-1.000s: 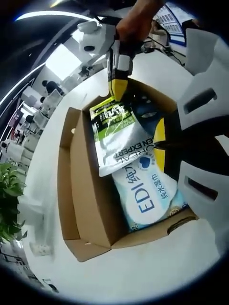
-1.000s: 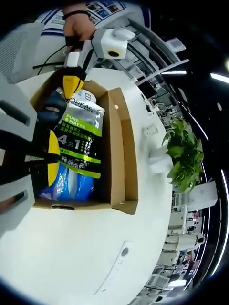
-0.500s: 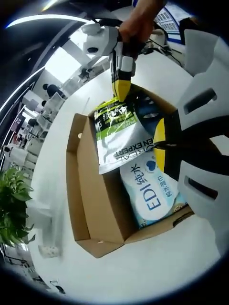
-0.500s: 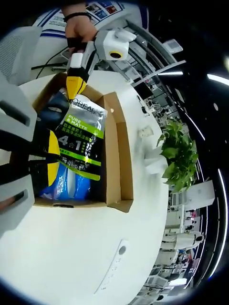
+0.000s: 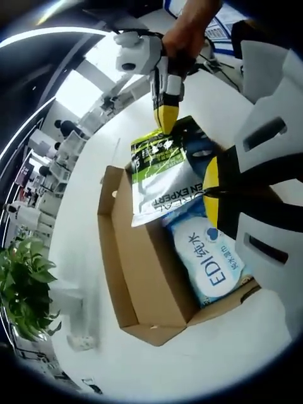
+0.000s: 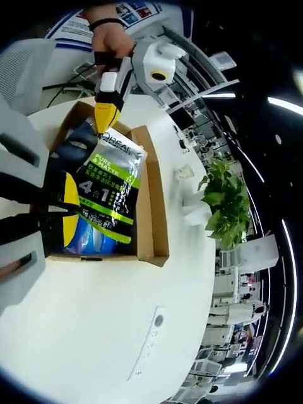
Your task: Operate the shoe box by opening the lid, removing the specified soft item, and placing it in the target area until the item is outside and the box remains undamaged.
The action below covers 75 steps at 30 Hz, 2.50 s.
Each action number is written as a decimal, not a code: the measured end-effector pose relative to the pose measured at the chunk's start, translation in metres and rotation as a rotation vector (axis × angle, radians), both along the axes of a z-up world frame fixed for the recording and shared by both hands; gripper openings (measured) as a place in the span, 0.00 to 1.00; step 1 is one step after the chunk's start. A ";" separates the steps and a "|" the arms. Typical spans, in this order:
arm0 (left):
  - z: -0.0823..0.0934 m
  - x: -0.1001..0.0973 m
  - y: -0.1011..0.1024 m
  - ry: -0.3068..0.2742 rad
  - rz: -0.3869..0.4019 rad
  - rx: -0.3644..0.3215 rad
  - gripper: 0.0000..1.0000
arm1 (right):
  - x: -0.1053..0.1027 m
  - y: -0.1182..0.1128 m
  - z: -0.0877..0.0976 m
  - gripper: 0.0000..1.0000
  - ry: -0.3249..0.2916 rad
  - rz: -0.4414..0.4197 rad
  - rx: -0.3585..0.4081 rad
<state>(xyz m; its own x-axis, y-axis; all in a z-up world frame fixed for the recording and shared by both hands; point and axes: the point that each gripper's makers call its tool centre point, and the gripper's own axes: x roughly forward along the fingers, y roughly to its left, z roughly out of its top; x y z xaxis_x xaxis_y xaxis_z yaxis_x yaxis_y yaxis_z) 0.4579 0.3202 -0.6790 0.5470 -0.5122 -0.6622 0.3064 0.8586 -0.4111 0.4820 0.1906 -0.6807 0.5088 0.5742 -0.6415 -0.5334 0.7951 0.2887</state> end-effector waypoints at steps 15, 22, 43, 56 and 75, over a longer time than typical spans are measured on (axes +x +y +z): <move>0.014 0.001 -0.051 -0.026 -0.109 0.005 0.00 | -0.013 -0.053 0.012 0.00 -0.022 -0.094 0.013; 0.016 -0.001 -0.082 -0.030 -0.165 0.005 0.00 | -0.022 -0.084 0.011 0.00 -0.021 -0.147 0.013; 0.005 -0.003 -0.163 -0.005 -0.286 0.021 0.00 | -0.034 -0.164 0.003 0.00 -0.004 -0.251 0.012; -0.001 0.005 -0.191 0.005 -0.319 0.029 0.00 | -0.029 -0.192 -0.006 0.00 0.013 -0.265 0.001; -0.009 0.030 -0.210 -0.003 -0.392 0.102 0.01 | -0.004 -0.208 -0.012 0.00 0.022 -0.278 -0.003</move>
<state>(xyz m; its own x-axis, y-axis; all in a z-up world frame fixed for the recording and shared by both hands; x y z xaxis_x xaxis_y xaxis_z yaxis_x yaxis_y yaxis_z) 0.4880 0.1099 -0.6885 0.3247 -0.6146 -0.7189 0.6200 0.7123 -0.3289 0.4782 -0.0179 -0.6929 0.6324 0.4129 -0.6554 -0.2885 0.9108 0.2954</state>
